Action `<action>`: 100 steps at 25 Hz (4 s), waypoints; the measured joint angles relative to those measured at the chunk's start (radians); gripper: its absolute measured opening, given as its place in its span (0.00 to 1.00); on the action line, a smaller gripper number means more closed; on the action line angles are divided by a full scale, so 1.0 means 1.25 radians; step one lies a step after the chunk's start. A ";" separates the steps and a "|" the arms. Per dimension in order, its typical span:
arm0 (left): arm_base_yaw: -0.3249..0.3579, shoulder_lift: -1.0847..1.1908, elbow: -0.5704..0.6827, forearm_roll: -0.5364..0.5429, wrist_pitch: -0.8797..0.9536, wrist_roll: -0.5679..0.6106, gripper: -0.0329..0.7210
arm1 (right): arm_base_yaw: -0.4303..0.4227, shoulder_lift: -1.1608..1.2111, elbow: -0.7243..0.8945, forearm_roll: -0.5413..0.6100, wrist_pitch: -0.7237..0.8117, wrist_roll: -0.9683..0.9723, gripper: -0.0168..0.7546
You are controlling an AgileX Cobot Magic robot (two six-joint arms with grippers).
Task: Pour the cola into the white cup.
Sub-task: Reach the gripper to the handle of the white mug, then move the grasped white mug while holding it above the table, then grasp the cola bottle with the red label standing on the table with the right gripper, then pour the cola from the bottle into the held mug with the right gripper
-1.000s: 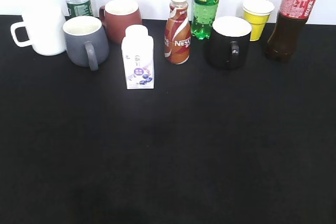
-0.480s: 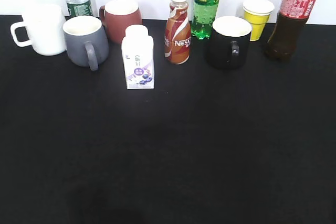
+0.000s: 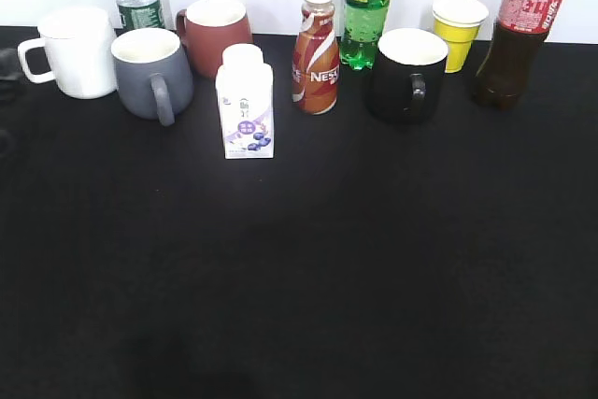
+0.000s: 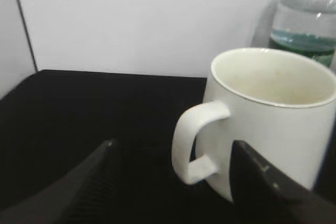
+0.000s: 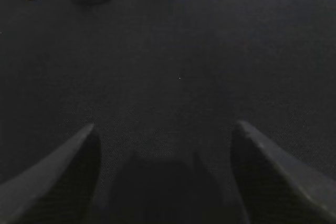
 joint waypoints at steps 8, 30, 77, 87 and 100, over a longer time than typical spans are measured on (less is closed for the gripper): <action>0.002 0.195 -0.237 0.005 0.082 0.000 0.59 | 0.000 0.000 0.000 0.000 0.000 0.000 0.78; -0.018 -0.367 0.229 0.195 0.018 -0.007 0.09 | 0.000 0.000 0.000 0.000 0.001 0.000 0.78; -0.171 -0.402 0.251 0.283 0.018 -0.067 0.09 | 0.016 1.802 -0.439 -0.238 -1.727 0.106 0.57; -0.171 -0.402 0.251 0.283 0.018 -0.067 0.09 | 0.016 1.619 -0.284 -0.277 -1.760 0.076 0.53; -0.171 -0.402 0.251 0.475 -0.013 -0.177 0.09 | 0.384 1.336 -0.206 -0.425 -1.580 -0.021 0.52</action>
